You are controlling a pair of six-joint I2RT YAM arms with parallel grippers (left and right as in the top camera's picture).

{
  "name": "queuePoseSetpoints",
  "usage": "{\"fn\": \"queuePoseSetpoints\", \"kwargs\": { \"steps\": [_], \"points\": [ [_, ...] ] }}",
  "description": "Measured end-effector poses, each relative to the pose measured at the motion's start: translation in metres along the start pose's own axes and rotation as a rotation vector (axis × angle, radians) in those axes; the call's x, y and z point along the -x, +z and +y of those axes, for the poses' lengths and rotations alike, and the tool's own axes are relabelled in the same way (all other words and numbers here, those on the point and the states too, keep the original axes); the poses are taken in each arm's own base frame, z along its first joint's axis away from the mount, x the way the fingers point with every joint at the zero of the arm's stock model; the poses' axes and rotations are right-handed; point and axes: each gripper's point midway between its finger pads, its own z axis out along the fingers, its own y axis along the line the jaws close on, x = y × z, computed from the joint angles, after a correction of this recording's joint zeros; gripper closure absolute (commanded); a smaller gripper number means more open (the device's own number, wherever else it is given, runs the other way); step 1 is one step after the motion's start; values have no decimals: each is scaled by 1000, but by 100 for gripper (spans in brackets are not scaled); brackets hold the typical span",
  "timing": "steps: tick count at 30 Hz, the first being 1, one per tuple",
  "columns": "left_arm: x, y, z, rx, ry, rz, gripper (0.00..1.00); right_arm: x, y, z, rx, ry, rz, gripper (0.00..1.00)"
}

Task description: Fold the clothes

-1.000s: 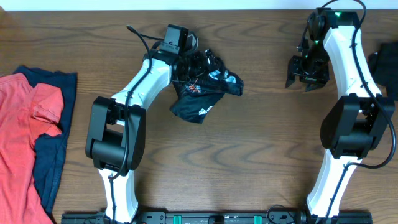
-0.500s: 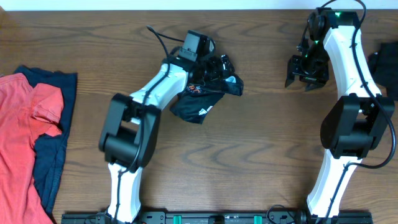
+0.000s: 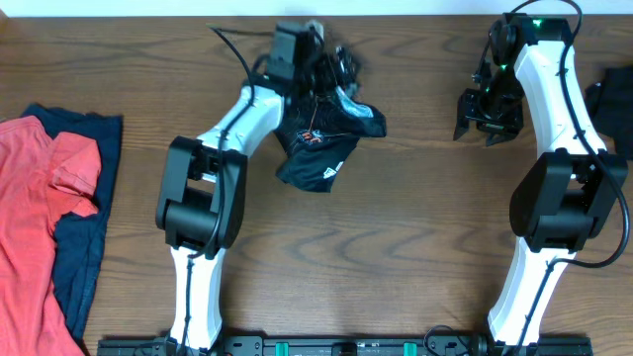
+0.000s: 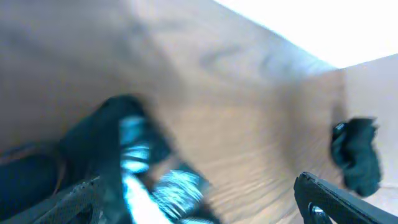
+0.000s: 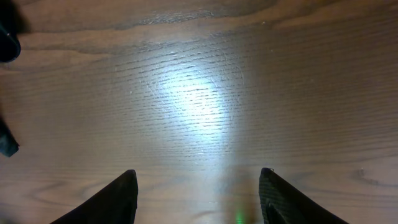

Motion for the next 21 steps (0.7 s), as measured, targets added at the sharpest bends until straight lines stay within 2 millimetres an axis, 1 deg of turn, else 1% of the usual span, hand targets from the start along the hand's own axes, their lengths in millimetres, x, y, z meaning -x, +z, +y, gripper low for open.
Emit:
{"fn": "queuePoseSetpoints", "kwargs": {
  "steps": [2, 4, 8, 12, 14, 16, 19, 21],
  "points": [
    [10, -2, -11, -20, 14, -24, 2, 0, 0, 0, 0, 0, 0, 40],
    [12, -2, -16, -26, 22, -31, 2, 0, 0, 0, 0, 0, 2, 39],
    [2, 0, -13, -6, 7, 3, 2, -1, 0, 0, -1, 0, 3, 37],
    [-7, -2, -9, -1, -7, 51, 2, -1, 0, 0, 0, 0, 3, 33],
    [-13, -5, 1, 20, -26, 87, 2, -1, 0, 0, 0, 1, 4, 28],
    [-17, -15, 16, 63, -68, 125, 2, -1, 0, 0, 2, -2, 4, 26],
    [-15, -46, 45, 145, -149, 171, 2, 0, 0, 1, 4, -3, 0, 25],
    [-9, -74, 62, 194, -193, 185, 2, 1, 0, 1, 5, -4, -4, 24]
  ]
}}
